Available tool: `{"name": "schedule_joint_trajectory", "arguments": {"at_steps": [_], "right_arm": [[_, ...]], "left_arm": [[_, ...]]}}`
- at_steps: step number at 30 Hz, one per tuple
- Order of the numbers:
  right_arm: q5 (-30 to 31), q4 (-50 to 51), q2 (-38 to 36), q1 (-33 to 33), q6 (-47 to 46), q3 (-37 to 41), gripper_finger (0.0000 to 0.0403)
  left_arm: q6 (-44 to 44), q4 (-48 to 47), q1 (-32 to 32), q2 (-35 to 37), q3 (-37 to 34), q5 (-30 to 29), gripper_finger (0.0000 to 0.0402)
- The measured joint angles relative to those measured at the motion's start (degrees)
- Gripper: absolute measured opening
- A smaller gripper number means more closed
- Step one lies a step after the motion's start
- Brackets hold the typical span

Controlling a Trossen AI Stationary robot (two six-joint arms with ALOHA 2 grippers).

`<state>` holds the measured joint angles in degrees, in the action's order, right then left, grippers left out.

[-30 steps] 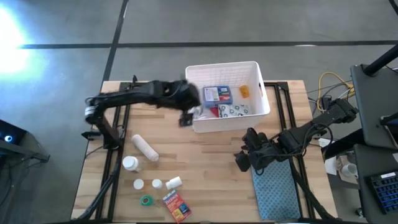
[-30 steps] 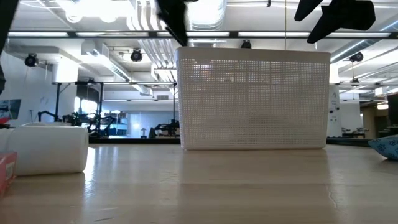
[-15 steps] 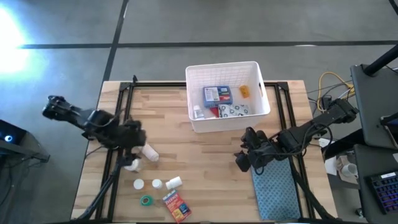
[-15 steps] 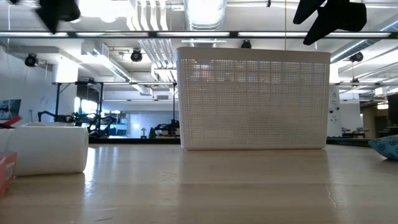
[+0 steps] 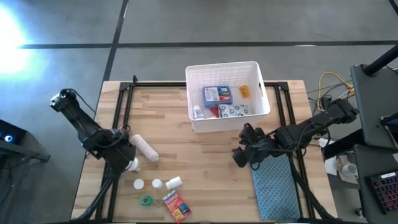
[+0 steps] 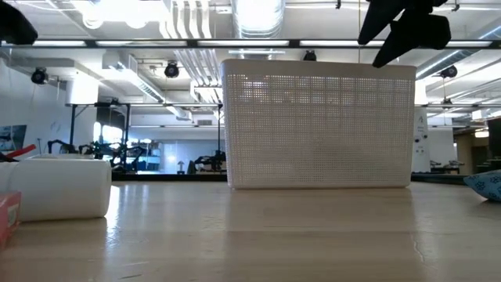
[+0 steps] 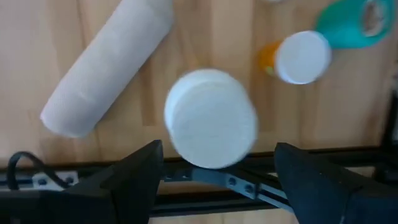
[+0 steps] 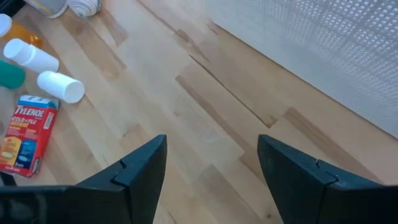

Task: Pick & place medical supplies in basket/bin
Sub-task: Put the purple and white medicine bottle into the white bin

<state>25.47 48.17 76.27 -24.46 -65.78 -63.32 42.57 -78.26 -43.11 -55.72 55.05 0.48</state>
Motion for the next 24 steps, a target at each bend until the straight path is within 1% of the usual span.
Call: {"name": "schedule_joint_trajectory", "arguments": {"at_steps": [3, 9, 12, 17, 21, 24], "right_arm": [[0.0, -1.1, 0.0, 0.4, -0.1, 0.5, 0.024], [-0.1, -1.0, 0.0, 0.5, -2.4, 1.2, 0.024], [-0.2, -1.0, 0.0, 0.5, -3.4, 1.4, 0.024], [-0.2, -1.0, 0.0, 0.5, -4.9, 1.5, 0.024], [-0.2, -0.9, 0.0, 0.5, -5.2, 1.5, 0.024], [-0.2, -0.9, 0.0, 0.5, -5.8, 1.5, 0.024]], "left_arm": [[1.0, 0.6, 0.0, -0.7, -1.9, -0.5, 0.0285], [0.4, 2.0, 0.0, -0.3, -5.5, -0.5, 0.0285], [-0.6, 5.7, 0.0, -0.4, -7.6, -0.5, 0.0285], [-1.4, 16.0, 0.0, -0.6, -11.1, -1.4, 0.0285], [-1.4, 16.8, 0.0, -1.3, -13.7, -2.1, 0.0285], [-1.4, 17.6, 0.0, -1.4, -14.2, -2.4, 0.0285]]}}
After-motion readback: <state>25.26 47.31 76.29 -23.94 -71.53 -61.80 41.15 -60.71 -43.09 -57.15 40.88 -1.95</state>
